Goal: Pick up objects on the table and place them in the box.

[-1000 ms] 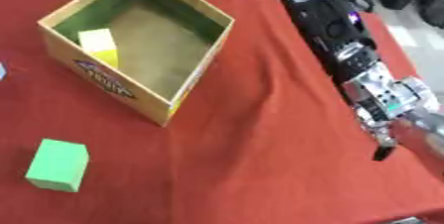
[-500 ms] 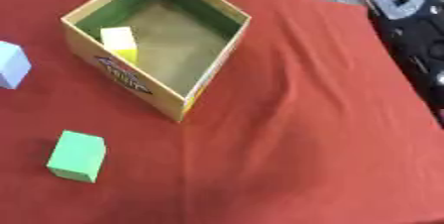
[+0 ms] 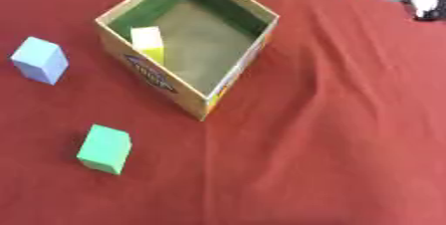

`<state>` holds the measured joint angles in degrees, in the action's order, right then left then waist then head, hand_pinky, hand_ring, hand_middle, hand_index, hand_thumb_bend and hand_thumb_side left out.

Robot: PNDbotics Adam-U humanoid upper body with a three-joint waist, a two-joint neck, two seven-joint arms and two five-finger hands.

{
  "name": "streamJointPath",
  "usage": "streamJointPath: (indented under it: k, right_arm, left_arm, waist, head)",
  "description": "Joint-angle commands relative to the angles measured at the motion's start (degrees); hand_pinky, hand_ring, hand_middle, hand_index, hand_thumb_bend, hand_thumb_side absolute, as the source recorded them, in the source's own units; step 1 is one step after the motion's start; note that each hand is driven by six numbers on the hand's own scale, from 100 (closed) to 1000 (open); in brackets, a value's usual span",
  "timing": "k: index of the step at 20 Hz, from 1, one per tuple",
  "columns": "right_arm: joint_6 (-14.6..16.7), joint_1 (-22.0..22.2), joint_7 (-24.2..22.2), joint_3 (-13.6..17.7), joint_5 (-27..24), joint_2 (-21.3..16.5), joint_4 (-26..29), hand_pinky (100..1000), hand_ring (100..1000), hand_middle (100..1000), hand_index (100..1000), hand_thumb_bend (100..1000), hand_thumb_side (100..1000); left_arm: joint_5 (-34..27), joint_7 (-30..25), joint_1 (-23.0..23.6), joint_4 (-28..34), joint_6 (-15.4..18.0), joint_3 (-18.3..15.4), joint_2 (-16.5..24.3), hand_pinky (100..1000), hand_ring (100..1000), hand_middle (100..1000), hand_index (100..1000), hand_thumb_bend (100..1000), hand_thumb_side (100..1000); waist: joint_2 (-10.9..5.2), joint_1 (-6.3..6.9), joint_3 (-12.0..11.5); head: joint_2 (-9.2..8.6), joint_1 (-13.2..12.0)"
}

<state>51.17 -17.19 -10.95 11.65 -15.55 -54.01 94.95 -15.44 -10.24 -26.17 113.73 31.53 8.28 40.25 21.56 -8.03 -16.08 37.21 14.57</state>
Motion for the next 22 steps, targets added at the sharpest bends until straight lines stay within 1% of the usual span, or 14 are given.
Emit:
streamJointPath:
  k: [1, 3, 5, 9, 13, 15, 16, 19, 22]
  right_arm:
    - [-1.03, 2.52, 2.26, 2.62, -3.07, 0.58, 4.93, 977, 1000, 593, 769, 100, 470]
    - [-2.26, 5.06, 2.09, 4.06, -4.63, 2.61, 7.44, 978, 1000, 592, 768, 100, 470]
    - [-3.11, 7.56, 1.07, 5.66, -6.17, 4.68, 9.93, 974, 1000, 593, 769, 100, 470]
    - [-3.01, 12.42, -1.13, 9.24, -8.55, 9.27, 14.79, 960, 1000, 615, 782, 100, 470]
    - [-2.94, 17.51, -2.76, 11.68, -7.55, 14.35, 19.05, 965, 1000, 648, 796, 100, 470]
    - [-0.21, 26.44, -4.75, 13.88, -7.56, 18.15, 19.51, 970, 1000, 658, 799, 100, 470]
    - [0.30, 28.57, -6.20, 14.71, -8.37, 19.39, 19.58, 971, 1000, 658, 799, 100, 470]
    - [0.74, 30.79, -10.48, 16.09, -11.56, 21.62, 19.64, 975, 1000, 653, 795, 100, 470]
    - [0.79, 31.53, -13.66, 16.96, -14.23, 22.90, 19.64, 978, 1000, 649, 793, 100, 470]
  left_arm:
    - [2.68, 1.74, 0.99, 0.86, 2.76, -1.87, 5.85, 855, 876, 797, 849, 100, 672]
    - [4.24, 2.99, 2.49, 0.86, 4.17, -2.46, 8.28, 855, 878, 799, 851, 100, 672]
    - [5.79, 3.99, 3.95, 0.86, 4.79, -3.00, 10.51, 854, 879, 799, 852, 100, 664]
    - [8.77, 5.83, 6.88, 0.86, 5.00, -4.48, 15.14, 850, 875, 797, 857, 100, 581]
    - [11.91, 8.15, 8.70, 0.86, 5.00, -5.85, 19.72, 846, 874, 795, 863, 100, 497]
    - [17.43, 10.35, 8.85, 0.86, 5.06, -4.85, 20.93, 846, 875, 797, 867, 100, 453]
    - [20.61, 12.01, 9.01, 0.86, 4.85, -4.10, 21.27, 846, 876, 797, 868, 100, 434]
    - [28.36, 16.53, 9.88, 0.86, 3.78, -2.56, 21.95, 847, 880, 800, 871, 100, 392]
    - [33.28, 19.14, 10.46, 0.86, 2.54, -1.72, 22.28, 851, 885, 804, 876, 100, 374]
  waist:
    - [-0.88, 1.58, 0.87]
    - [-0.76, 1.74, 1.61]
    - [-0.61, 1.91, 2.28]
    - [-0.32, 2.22, 3.44]
    - [-0.24, 2.43, 3.93]
    - [-1.00, 2.56, 2.94]
    - [-1.18, 2.65, 2.71]
    - [-1.36, 2.91, 2.66]
    - [-1.46, 3.19, 2.82]
  head:
    - [-1.04, -2.15]
    - [-1.25, -2.79]
    - [-1.47, -3.39]
    - [-1.75, -4.54]
    - [-1.84, -5.31]
    - [-0.97, -4.78]
    - [-0.72, -5.04]
    - [-0.26, -6.70]
    - [0.04, -8.06]
